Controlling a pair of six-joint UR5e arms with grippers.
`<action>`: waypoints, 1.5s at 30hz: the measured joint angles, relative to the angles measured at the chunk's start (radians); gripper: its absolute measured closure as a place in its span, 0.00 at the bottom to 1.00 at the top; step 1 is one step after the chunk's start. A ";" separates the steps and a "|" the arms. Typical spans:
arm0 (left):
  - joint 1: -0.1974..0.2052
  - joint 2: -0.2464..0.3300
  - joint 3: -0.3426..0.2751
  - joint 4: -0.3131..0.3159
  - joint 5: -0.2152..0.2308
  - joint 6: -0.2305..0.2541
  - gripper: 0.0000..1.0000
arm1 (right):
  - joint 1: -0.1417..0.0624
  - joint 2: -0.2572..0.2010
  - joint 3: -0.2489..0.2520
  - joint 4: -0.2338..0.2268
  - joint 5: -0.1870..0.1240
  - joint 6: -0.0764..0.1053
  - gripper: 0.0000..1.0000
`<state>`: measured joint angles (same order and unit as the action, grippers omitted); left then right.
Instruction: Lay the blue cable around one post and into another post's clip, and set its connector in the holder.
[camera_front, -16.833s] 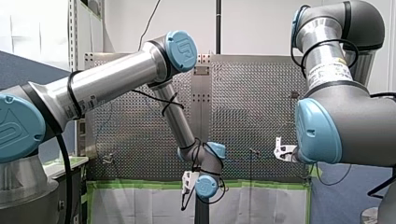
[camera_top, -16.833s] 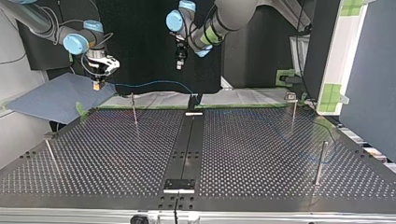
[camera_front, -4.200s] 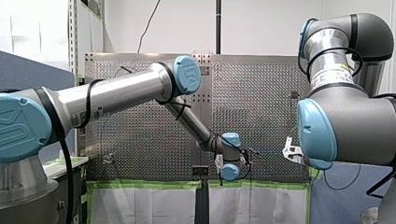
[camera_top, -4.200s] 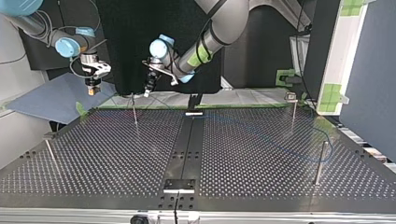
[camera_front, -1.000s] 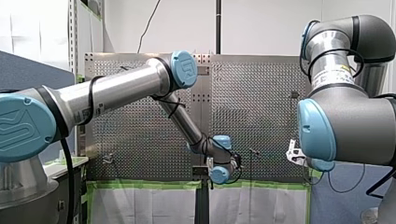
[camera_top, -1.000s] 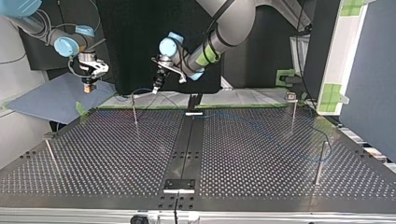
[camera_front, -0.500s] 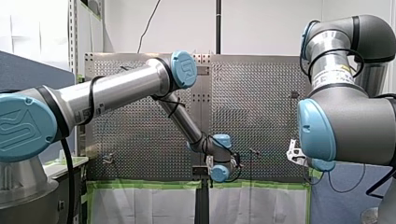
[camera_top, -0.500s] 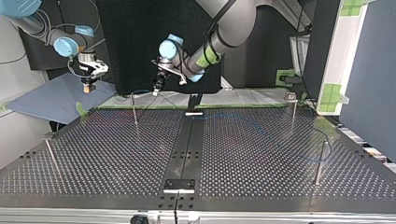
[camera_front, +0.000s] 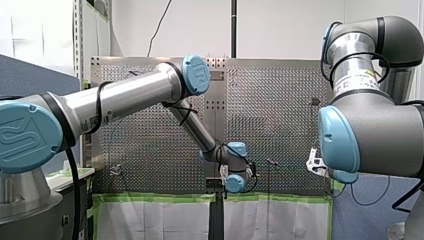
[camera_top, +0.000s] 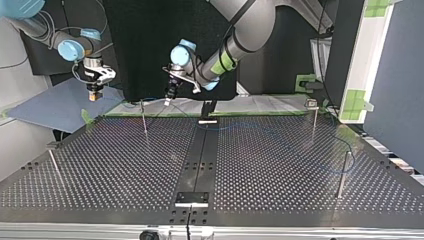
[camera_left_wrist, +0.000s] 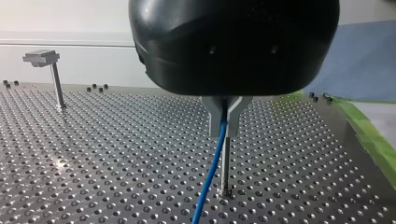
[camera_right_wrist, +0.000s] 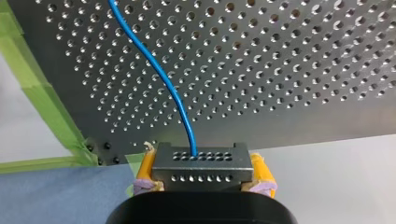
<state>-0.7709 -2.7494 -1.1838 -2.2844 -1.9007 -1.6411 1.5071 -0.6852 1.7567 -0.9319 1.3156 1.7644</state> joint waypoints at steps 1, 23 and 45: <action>0.000 0.000 0.001 -0.001 0.000 0.001 1.00 | 0.000 0.000 0.000 -0.004 -0.002 0.002 0.95; -0.013 -0.004 0.024 -0.009 0.002 0.008 1.00 | 0.005 0.001 -0.019 -0.012 -0.031 0.009 0.95; -0.027 -0.049 0.097 -0.050 0.002 -0.003 1.00 | 0.019 0.003 -0.025 -0.010 -0.033 0.005 0.95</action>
<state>-0.7982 -2.7979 -1.0873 -2.3348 -1.8983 -1.6439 1.5261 -0.6824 1.7312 -0.9414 1.2821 1.7690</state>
